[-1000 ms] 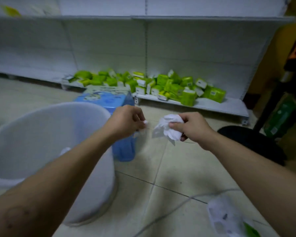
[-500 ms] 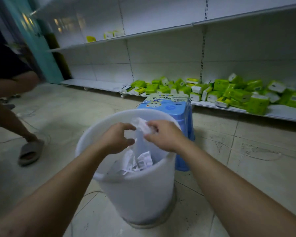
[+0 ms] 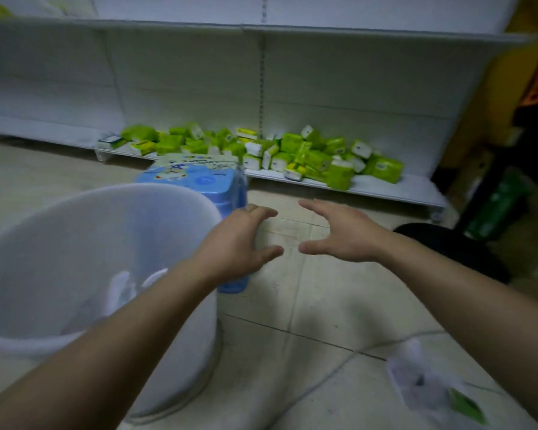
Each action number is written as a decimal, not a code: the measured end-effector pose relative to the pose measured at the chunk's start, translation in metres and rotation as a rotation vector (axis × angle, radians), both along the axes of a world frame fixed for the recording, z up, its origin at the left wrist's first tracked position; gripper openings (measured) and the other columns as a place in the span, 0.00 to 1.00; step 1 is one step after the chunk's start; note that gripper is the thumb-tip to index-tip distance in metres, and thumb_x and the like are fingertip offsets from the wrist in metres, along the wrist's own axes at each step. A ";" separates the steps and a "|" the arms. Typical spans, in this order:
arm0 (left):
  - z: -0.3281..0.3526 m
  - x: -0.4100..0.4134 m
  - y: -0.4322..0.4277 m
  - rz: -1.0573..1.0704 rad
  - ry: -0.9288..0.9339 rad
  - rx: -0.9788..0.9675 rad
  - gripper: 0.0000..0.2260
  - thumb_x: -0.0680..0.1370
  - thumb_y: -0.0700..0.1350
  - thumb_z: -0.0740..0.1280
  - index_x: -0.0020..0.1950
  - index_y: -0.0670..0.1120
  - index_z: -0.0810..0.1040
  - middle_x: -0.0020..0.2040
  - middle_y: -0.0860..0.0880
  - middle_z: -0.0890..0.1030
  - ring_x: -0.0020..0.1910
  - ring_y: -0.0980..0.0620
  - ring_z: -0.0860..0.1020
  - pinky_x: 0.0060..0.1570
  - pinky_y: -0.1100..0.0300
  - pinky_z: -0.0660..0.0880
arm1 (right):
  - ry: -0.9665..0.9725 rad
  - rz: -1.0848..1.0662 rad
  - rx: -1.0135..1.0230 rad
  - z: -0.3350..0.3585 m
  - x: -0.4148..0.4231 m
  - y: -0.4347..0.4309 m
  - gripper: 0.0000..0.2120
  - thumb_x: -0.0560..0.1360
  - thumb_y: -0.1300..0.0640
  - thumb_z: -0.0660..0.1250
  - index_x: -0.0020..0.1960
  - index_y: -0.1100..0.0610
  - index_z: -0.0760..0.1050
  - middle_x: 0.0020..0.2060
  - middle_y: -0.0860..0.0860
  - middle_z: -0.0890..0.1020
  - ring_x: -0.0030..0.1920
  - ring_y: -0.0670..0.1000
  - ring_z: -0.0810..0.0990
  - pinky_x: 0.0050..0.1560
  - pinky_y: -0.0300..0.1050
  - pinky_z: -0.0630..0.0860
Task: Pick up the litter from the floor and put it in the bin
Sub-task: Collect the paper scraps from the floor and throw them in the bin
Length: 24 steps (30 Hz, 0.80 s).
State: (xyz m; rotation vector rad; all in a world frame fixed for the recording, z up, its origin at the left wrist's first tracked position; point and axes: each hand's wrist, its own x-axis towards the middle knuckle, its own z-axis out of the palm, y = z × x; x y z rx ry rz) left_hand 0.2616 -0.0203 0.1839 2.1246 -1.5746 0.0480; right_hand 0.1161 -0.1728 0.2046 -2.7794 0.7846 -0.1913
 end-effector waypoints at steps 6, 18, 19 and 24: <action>-0.039 -0.112 -0.083 -0.217 0.020 0.146 0.29 0.72 0.59 0.69 0.70 0.51 0.66 0.68 0.49 0.71 0.66 0.48 0.70 0.61 0.52 0.71 | 0.188 -0.174 0.108 -0.039 -0.134 -0.041 0.45 0.66 0.36 0.70 0.76 0.45 0.53 0.75 0.47 0.62 0.73 0.52 0.63 0.71 0.54 0.65; -0.232 -0.281 -0.128 -0.272 0.243 0.559 0.28 0.72 0.55 0.69 0.70 0.50 0.67 0.67 0.46 0.73 0.63 0.44 0.72 0.60 0.51 0.72 | 0.333 -0.578 0.445 -0.245 -0.325 -0.068 0.33 0.70 0.49 0.72 0.71 0.55 0.65 0.66 0.60 0.72 0.64 0.59 0.73 0.61 0.50 0.72; -0.247 -0.291 -0.128 -0.277 0.241 0.588 0.28 0.72 0.53 0.69 0.70 0.51 0.66 0.68 0.47 0.72 0.64 0.44 0.72 0.60 0.50 0.73 | 0.308 -0.595 0.441 -0.256 -0.333 -0.067 0.30 0.70 0.51 0.72 0.69 0.56 0.68 0.63 0.59 0.75 0.61 0.59 0.75 0.59 0.50 0.74; -0.297 -0.312 -0.139 -0.231 0.140 0.516 0.29 0.74 0.41 0.64 0.73 0.50 0.60 0.72 0.46 0.66 0.65 0.44 0.70 0.57 0.50 0.74 | 0.120 -0.577 0.369 -0.293 -0.351 -0.073 0.13 0.71 0.60 0.66 0.56 0.57 0.77 0.50 0.57 0.81 0.49 0.58 0.80 0.48 0.51 0.78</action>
